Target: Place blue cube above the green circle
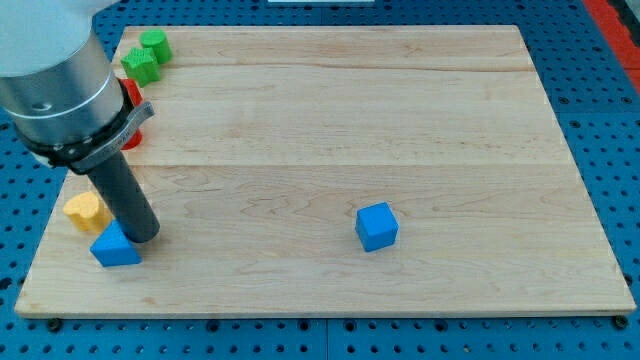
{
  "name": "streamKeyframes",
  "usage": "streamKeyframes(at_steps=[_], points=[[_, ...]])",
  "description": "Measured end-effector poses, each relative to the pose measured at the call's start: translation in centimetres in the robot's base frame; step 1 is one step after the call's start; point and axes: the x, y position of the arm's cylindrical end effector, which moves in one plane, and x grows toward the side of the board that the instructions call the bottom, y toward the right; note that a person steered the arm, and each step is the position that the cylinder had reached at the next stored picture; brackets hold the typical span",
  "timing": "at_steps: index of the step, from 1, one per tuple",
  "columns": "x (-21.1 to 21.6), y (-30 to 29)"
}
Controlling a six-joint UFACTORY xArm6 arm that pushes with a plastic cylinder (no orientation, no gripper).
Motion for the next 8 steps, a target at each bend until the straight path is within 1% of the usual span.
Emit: streamKeyframes(at_steps=[1,2,3,4,5,6,7,8], points=[[1.4,-0.2],[1.7,-0.8],[1.7,-3.7],[1.7,-1.3],[2.1,10.4],[2.7,17.6],[2.6,22.0],[1.3,24.6]])
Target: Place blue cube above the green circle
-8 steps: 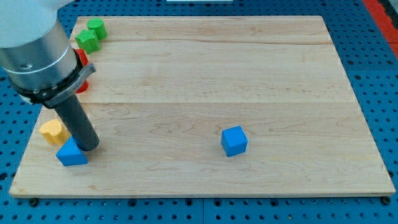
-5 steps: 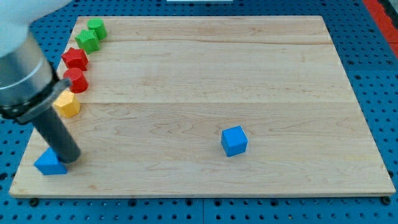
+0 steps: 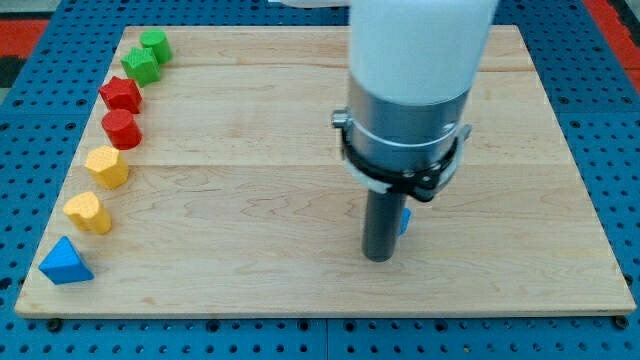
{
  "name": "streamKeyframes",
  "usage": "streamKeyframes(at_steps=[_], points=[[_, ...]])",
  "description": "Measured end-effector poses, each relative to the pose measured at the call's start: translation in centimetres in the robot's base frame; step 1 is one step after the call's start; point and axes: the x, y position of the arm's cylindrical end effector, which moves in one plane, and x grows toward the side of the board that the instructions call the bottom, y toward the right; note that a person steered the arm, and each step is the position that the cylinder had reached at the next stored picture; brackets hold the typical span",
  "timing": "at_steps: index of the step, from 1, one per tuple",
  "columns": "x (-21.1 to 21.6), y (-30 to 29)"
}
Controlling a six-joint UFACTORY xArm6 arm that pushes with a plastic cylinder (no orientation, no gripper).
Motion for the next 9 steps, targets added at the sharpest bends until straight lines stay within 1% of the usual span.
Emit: streamKeyframes(at_steps=[1,2,3,4,5,6,9], points=[[-1.6,2.2],[-4.7,5.7],[-8.3,5.3],[-9.4,0.1],[-11.2,-3.7],[-14.5,-3.7],[-25.5,-11.7]])
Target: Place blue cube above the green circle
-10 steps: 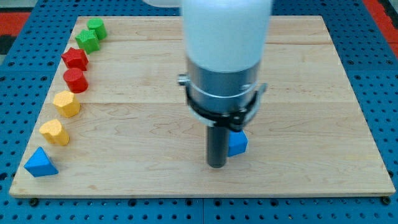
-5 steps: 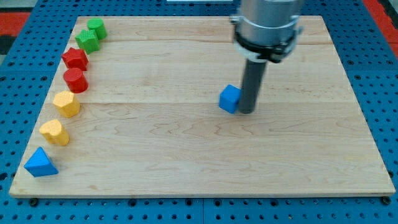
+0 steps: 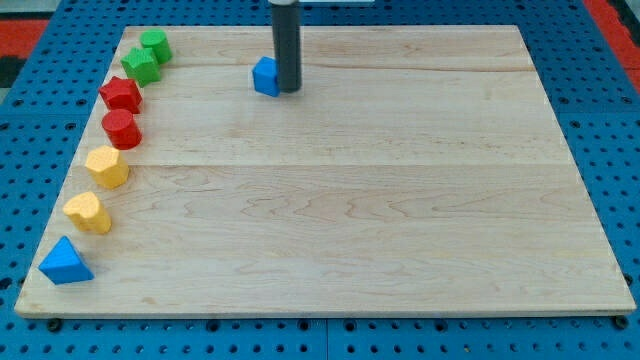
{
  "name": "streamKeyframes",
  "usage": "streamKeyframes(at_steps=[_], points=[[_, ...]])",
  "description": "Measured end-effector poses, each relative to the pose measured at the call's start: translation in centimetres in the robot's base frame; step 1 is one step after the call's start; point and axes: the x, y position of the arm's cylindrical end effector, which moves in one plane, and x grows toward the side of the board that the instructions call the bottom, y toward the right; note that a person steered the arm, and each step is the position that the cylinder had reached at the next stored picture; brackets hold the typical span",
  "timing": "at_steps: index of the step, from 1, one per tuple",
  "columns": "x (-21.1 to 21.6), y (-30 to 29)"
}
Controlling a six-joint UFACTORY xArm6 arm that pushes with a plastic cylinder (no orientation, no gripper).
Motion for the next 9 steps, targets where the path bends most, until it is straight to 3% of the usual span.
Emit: streamKeyframes(at_steps=[2,9], points=[[-5.7,-8.7],[-10.6,-12.2]])
